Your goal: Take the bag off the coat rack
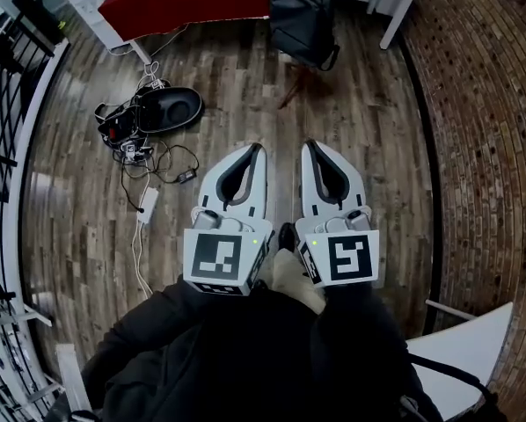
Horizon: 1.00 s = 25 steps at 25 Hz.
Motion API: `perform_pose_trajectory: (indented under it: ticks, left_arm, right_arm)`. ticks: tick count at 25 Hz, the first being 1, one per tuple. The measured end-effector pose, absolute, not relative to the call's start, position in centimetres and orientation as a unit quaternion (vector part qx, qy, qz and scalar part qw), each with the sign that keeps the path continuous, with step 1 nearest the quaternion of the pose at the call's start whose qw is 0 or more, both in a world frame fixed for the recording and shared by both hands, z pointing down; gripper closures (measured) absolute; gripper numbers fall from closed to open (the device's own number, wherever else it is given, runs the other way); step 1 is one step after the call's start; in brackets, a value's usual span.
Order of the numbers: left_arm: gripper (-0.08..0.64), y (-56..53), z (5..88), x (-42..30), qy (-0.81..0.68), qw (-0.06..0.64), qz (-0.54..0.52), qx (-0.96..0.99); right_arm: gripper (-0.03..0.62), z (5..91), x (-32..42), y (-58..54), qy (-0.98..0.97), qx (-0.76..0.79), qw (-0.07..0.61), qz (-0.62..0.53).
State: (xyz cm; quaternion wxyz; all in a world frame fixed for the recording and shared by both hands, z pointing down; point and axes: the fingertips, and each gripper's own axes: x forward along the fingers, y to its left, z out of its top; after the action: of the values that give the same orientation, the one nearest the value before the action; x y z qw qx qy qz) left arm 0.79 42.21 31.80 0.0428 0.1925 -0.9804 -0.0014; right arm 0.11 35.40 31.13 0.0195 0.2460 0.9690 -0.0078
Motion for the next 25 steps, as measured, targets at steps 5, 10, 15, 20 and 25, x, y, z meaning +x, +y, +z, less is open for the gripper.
perform_pose_trajectory:
  ticks: [5,10,15,20,25]
  left_arm:
    - [0.55,39.0,32.5,-5.8,-0.978,0.056,0.009,0.198]
    - [0.551,37.1,31.5,-11.7,-0.979,0.049,0.011,0.197]
    - [0.549,38.4,31.5,-15.6,-0.984,0.046,0.005,0.174]
    - [0.55,40.5,31.9,-19.0,-0.987,0.051,-0.002,0.15]
    - [0.549,41.5,33.3,-23.7,-0.985,0.06,-0.012,0.159]
  right_arm:
    - [0.584,32.3,-6.1,32.8,0.968,0.249,0.007,-0.024]
    - [0.584,31.6,-11.9,31.4,0.965,0.259,0.01,-0.023]
    - [0.584,31.0,-16.4,32.2,0.962,0.273,0.018,-0.018]
    - [0.584,31.2,-19.9,33.8,0.958,0.284,0.016,-0.015]
    - [0.584,32.2,-24.6,34.6,0.962,0.272,0.008,-0.007]
